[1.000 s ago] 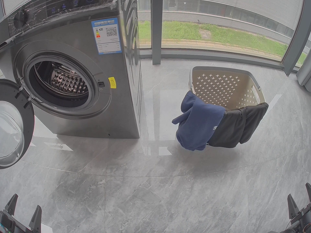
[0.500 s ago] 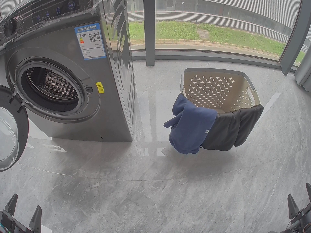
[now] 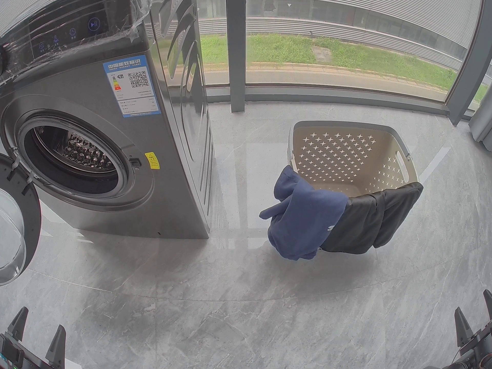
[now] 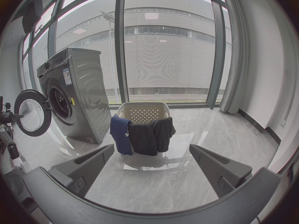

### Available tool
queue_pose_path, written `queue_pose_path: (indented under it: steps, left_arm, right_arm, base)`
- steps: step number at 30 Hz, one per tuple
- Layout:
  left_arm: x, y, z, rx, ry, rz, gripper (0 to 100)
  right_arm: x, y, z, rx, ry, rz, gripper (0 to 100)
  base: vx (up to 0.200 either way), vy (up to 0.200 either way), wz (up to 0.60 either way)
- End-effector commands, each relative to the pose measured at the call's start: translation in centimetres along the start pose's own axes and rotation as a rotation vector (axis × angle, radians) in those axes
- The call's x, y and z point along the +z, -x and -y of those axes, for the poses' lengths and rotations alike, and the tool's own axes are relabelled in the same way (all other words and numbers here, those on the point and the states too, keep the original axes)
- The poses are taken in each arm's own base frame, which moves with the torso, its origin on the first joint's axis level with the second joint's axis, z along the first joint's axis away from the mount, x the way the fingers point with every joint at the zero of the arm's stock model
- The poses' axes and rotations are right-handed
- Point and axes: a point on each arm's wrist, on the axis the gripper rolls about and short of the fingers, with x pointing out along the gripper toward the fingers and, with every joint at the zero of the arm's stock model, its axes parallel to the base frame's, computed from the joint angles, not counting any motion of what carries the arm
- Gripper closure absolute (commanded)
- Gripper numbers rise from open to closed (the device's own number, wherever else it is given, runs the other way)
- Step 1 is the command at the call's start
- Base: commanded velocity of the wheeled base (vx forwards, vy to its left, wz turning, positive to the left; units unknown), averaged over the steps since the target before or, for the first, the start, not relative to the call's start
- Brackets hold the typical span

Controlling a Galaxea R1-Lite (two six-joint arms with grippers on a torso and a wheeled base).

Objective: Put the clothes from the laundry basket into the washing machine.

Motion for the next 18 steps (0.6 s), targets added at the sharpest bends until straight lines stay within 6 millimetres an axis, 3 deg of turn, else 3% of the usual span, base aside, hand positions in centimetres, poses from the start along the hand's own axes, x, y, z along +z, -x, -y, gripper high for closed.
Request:
queue_pose_path:
  steps: [1, 11, 18]
  left_arm:
    - [-0.44, 0.02, -0.02, 0.001, 0.001, 0.002, 0]
    - [-0.44, 0.02, -0.02, 0.001, 0.001, 0.002, 0]
    - [-0.48, 0.00, -0.02, 0.001, 0.001, 0.001, 0]
  right_arm:
    - [-0.53, -0.01, 0.00, -0.001, 0.000, -0.002, 0]
    - [-0.53, -0.01, 0.00, -0.001, 0.000, -0.002, 0]
    - [-0.53, -0.01, 0.00, 0.000, 0.000, -0.002, 0]
  base:
    - [0.000, -0.200, 0.00]
    - [0.000, -0.200, 0.00]
    - [0.000, 0.000, 0.00]
